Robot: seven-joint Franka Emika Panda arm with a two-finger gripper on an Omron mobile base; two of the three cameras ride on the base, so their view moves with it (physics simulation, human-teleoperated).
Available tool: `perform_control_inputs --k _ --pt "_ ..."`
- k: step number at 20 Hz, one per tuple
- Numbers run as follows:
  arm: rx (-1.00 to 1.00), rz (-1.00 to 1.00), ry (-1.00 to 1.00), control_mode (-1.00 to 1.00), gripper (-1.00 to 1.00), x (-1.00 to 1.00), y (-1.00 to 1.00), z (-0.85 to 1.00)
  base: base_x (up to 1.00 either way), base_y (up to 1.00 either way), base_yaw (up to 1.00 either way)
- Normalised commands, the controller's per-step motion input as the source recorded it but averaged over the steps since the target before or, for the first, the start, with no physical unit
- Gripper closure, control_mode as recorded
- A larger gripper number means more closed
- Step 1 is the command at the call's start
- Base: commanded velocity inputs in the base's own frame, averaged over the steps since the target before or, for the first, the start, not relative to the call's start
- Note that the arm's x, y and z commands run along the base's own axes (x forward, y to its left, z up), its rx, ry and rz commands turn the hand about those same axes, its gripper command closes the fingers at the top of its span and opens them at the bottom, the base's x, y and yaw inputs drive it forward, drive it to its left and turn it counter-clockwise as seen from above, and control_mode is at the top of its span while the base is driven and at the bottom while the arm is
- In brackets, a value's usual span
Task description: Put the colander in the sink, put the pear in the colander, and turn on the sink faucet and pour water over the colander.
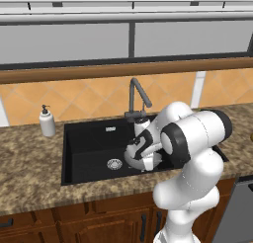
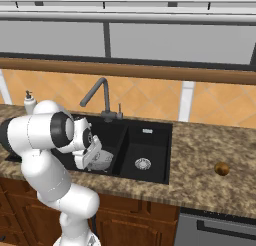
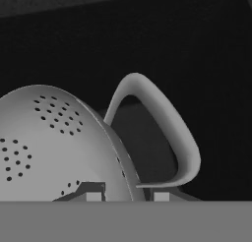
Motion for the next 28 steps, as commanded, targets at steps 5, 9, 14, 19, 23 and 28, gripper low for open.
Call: perform_control_inputs --k 5,9,14,19,23,28 --pt "0.00 0.00 0.00 -1.00 1.00 -0.29 -0.18 -0.40 0.00 0.00 0.00" --pt "0.01 0.00 -0.11 -1.00 1.00 -0.03 -0.05 -0.77 0.00 0.00 0.00" --pt "0.00 0.02 -0.13 -1.00 1.00 0.00 0.00 -0.99 0.00 0.00 0.00" --pt "0.01 0.04 -0.19 -1.00 1.00 0.00 -0.08 -0.97 0.00 0.00 0.00" --pt "0.04 0.03 -0.15 -1.00 -1.00 -0.08 -0.26 -0.41 0.00 0.00 0.00" --pt "0.07 0.00 -0.17 -1.00 -1.00 -0.48 -0.40 -0.04 0.00 0.00 0.00"
